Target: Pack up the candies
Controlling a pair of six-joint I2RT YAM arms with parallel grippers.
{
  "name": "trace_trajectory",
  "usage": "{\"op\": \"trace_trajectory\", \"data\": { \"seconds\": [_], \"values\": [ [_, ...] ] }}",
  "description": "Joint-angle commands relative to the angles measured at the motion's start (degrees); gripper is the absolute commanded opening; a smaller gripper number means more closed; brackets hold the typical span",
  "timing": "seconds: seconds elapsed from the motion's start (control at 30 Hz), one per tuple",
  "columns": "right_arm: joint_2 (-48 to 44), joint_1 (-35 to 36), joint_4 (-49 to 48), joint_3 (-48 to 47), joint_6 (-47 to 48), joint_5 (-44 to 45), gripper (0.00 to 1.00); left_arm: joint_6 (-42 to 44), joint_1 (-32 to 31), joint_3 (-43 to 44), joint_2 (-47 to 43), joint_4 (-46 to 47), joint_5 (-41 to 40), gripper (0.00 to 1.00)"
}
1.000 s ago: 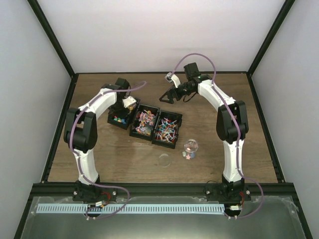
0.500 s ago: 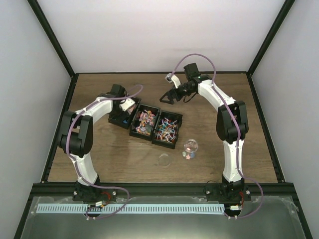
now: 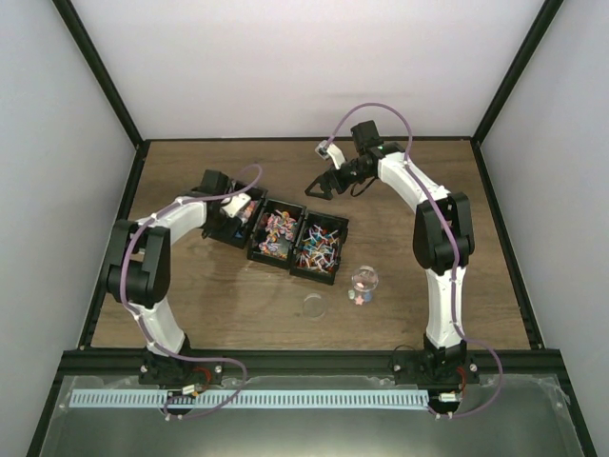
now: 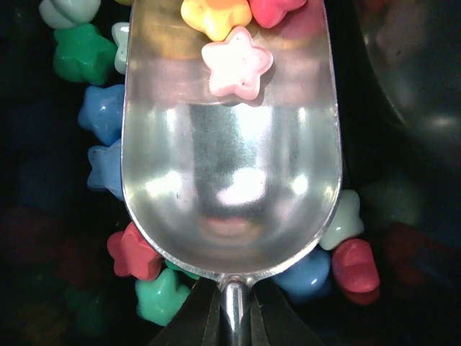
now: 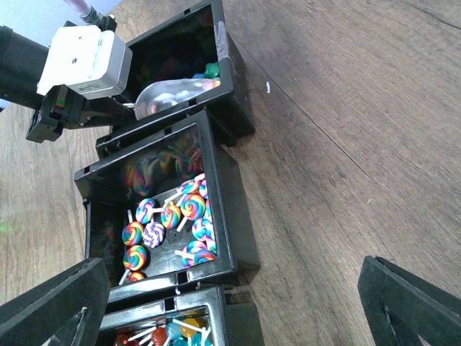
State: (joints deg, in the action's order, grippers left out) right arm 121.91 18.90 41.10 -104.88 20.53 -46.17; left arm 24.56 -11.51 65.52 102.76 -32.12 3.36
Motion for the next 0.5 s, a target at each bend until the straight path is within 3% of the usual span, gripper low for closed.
{"op": "trace_trajectory", "data": {
  "seconds": [0.0, 0.47],
  "values": [
    [-2.2, 0.0, 0.6, -0.5, 0.3, 0.0, 0.97, -3.3, 0.6, -2.0, -2.4, 4.4, 1.7, 0.04],
    [-2.1, 0.0, 1.3, -1.0, 0.8, 0.0, 0.97, -3.8, 3.2, -3.9, -6.0, 7.9, 3.1, 0.04]
  ]
}}
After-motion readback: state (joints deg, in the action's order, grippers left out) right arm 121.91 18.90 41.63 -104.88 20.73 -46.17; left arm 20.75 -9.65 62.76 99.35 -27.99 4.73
